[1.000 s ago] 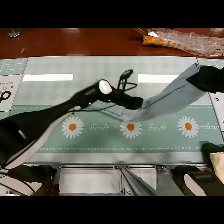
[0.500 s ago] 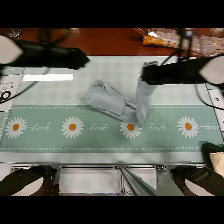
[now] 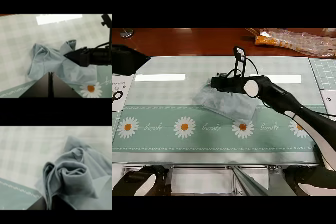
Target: Fold the shirts.
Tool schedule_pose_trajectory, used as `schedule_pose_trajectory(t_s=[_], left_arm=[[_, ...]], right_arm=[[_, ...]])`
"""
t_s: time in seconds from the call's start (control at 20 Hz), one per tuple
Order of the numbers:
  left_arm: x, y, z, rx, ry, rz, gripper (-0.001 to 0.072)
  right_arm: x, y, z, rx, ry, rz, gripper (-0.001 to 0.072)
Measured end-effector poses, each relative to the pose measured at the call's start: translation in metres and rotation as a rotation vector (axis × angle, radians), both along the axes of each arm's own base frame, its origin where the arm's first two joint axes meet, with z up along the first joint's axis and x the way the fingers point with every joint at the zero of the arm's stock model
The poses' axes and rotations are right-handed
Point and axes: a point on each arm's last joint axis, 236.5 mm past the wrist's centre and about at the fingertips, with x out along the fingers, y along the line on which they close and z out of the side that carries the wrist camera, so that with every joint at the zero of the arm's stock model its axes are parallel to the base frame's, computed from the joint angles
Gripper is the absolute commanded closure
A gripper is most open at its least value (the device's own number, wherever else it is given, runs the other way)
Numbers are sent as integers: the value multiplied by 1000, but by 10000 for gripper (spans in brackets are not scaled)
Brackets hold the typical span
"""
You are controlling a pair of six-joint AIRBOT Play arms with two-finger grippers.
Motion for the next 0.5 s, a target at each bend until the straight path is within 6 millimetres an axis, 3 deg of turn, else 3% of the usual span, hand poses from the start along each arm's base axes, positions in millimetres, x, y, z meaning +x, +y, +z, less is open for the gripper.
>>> schedule_pose_trajectory(t_s=[0.3,0.35,0.45,0.5], left_arm=[[-15,3,-8,19,39,-9,690],[-16,3,-10,20,44,-9,689],[-17,3,-13,22,54,-11,690],[-17,3,-14,23,58,-12,690]], right_arm=[[22,12,-1,99,-41,-88,697],[25,13,1,112,-50,-99,644],[29,14,5,132,-60,-114,282],[29,14,5,135,-59,-115,274]])
